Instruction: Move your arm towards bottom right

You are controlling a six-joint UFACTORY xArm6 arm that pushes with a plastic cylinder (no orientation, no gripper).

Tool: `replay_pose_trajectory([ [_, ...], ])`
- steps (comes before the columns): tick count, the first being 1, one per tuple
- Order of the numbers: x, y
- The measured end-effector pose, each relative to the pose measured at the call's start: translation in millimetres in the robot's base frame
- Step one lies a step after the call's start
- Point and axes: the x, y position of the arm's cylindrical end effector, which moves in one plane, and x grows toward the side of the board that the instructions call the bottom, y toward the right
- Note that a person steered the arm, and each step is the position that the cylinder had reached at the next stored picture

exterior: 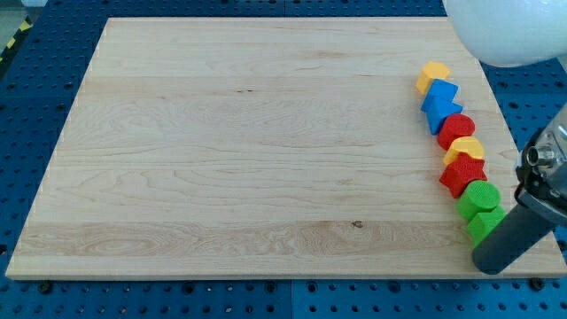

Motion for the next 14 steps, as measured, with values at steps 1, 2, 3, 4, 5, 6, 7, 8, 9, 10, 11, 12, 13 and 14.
replay_pose_trajectory([
  [1, 0, -63],
  [2, 0, -115],
  [3, 0, -131],
  [4, 0, -130],
  [5, 0, -132],
  [6, -35, -177],
  [7, -120, -194],
  [8, -214, -199],
  [9, -303, -180],
  [10, -386, -117],
  [11, -389, -13],
  [12, -330, 83],
  [13, -252, 140],
  [14, -236, 142],
])
